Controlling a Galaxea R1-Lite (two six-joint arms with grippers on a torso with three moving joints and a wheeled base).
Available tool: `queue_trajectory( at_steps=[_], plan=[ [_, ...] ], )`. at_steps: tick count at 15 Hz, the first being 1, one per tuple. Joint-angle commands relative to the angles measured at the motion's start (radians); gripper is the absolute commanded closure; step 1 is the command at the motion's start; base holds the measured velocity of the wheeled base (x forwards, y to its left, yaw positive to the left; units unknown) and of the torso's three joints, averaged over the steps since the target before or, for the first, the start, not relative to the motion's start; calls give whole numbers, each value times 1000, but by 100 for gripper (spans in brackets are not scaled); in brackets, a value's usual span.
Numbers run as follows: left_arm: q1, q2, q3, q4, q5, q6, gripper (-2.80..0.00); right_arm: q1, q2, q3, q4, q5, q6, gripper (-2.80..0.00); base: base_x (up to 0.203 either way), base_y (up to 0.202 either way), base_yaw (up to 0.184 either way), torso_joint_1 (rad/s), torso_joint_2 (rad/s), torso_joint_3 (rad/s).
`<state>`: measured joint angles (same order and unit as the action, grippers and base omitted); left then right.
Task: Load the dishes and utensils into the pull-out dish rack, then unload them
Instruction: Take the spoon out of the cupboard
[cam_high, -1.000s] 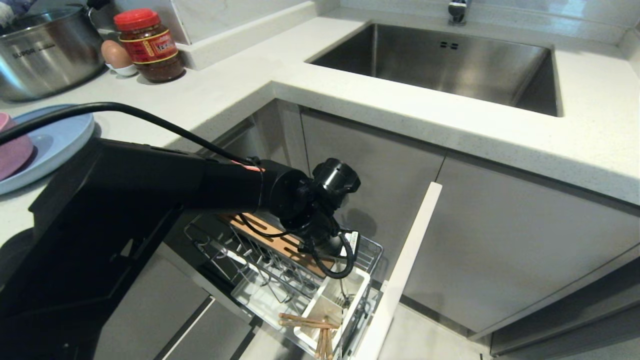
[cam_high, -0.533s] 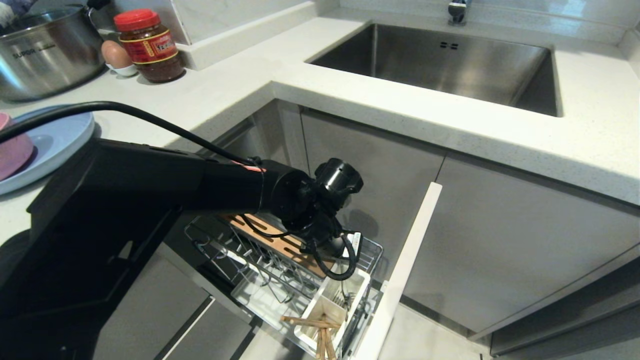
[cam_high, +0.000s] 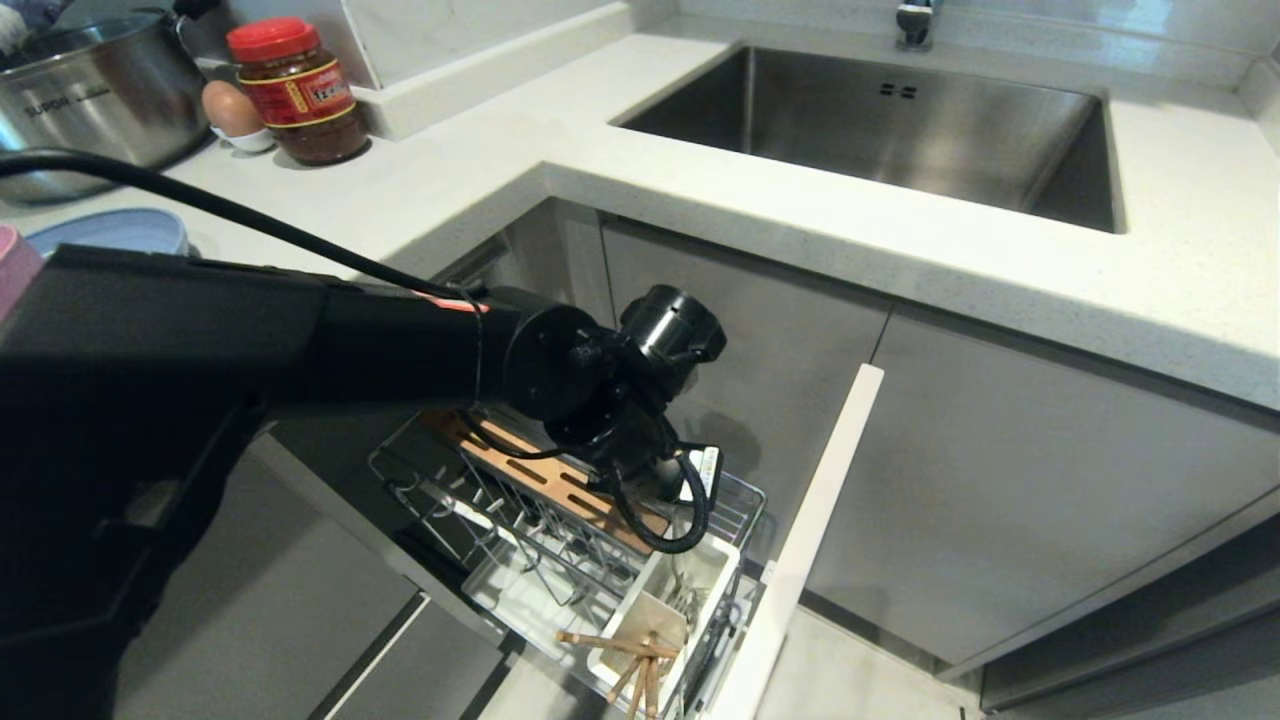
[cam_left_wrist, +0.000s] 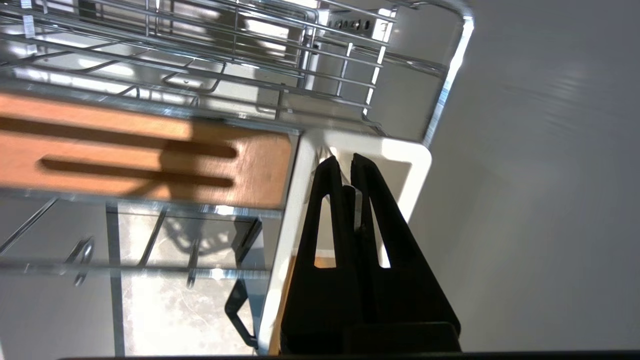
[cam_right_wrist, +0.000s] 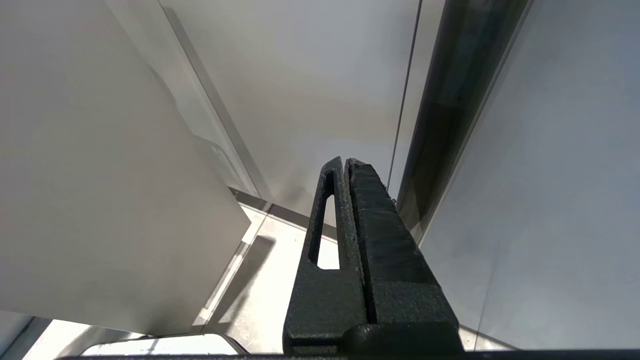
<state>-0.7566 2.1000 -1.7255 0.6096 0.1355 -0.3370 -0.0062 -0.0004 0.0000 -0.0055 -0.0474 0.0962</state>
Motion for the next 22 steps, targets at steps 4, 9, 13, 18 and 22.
queue_trajectory(
  at_steps=[4,9,13,18,22],
  plan=[
    [-8,-78,1,9,1,-4,0,0,-4,0,-1,0,0,0,0,0,0,0,0,0],
    [-16,-154,0,80,4,-4,0,0,-4,0,-1,0,0,0,0,0,0,0,0,0],
    [-22,-227,-3,111,3,-2,0,0,-4,0,-1,0,0,0,0,0,0,0,0,0],
    [-27,-341,-1,111,-3,-19,0,0,-4,0,-1,0,0,0,0,0,0,0,0,0],
    [-49,-429,-8,107,-5,-66,0,0,-4,0,-1,0,0,0,0,0,0,0,0,0]
  ],
)
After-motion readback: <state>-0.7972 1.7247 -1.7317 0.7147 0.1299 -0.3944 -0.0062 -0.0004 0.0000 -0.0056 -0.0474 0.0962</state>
